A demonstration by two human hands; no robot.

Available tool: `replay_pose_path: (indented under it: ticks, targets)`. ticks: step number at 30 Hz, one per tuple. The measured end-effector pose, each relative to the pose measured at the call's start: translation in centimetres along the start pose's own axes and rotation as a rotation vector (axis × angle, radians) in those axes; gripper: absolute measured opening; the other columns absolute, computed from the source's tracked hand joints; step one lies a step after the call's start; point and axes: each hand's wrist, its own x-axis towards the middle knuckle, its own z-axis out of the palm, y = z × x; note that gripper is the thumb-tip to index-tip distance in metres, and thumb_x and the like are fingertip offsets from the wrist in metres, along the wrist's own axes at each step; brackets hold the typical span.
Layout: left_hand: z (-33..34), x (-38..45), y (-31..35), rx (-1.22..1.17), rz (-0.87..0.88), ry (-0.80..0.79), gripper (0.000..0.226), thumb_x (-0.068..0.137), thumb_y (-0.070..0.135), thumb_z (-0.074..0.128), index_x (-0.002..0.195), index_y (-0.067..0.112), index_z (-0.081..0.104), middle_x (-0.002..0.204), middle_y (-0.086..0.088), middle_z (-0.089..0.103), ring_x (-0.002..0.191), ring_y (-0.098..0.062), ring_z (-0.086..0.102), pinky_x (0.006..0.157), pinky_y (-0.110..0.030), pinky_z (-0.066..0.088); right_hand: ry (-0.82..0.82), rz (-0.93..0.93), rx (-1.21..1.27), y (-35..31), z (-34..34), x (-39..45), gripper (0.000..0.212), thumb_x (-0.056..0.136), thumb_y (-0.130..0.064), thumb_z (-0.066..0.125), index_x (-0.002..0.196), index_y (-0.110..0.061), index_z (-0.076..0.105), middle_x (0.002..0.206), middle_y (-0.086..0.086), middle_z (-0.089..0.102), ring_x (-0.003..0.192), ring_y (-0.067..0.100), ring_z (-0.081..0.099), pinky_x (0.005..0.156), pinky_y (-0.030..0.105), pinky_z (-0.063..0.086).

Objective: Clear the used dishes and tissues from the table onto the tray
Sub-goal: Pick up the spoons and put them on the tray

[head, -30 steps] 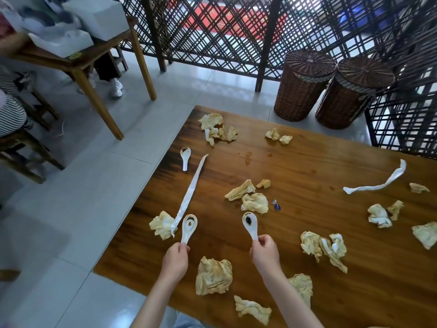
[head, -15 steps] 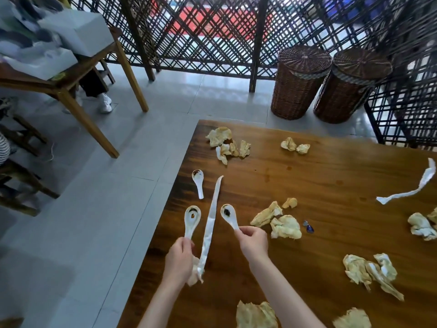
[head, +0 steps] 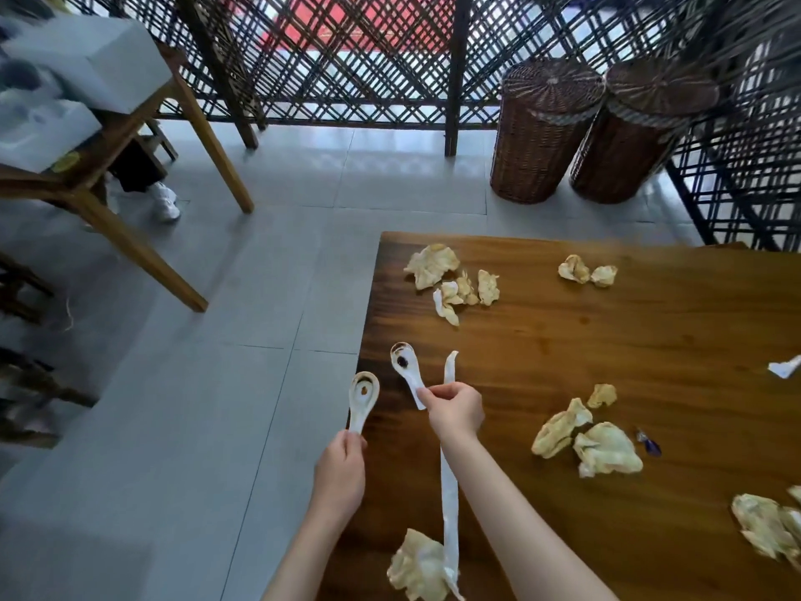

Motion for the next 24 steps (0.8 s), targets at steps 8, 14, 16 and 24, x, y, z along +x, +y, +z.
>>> replay_pose_path:
  ticks: [8,14,16,24]
  targets:
    - [-1.1,1.8,-0.1,-0.009,-0.021,-0.026,0.03,0.101,0.028,0.033,0.086,0.016,0.055,0.063,-0.001,0.045,0.053,-0.01,0.04,0.044,-0.02,0.029,0.101,0.076,0.007,-0.4,2.4,0.8,0.022,0.076,-0.029,0.077,0.067,-0.021,0.058,0.07,-0.006,0.06,0.06,0.007,0.055,0.046,0.016,0.037]
    - [-1.2,2.0,0.1,-0.011,-0.02,-0.046,0.03,0.101,0.027,0.033,0.088,0.014,0.056,0.063,-0.002,0.045,0.053,-0.01,0.04,0.044,-0.02,0.029,0.118,0.036,-0.127,0.5,1.9,0.8,0.02,0.081,-0.04,0.069,0.08,-0.022,0.058,0.08,-0.006,0.064,0.062,0.007,0.055,0.045,0.015,0.037]
    - [-1.2,2.0,0.1,-0.012,-0.023,-0.052,0.03,0.101,0.026,0.033,0.089,0.013,0.056,0.063,-0.002,0.045,0.053,-0.011,0.04,0.044,-0.02,0.029,0.092,0.071,-0.182,0.8,1.8,0.8,0.022,0.085,-0.041,0.064,0.09,-0.02,0.06,0.089,-0.004,0.064,0.068,0.008,0.055,0.047,0.017,0.039]
    - [-1.2,2.1,-0.3,0.036,-0.016,-0.038,0.033,0.101,0.024,0.031,0.084,0.012,0.056,0.064,-0.003,0.046,0.058,-0.014,0.043,0.049,-0.025,0.03,0.034,0.007,-0.538,0.4,2.2,0.0,0.061,0.069,-0.058,0.071,0.11,-0.018,0.049,0.092,-0.005,0.059,0.078,0.011,0.057,0.048,0.022,0.039]
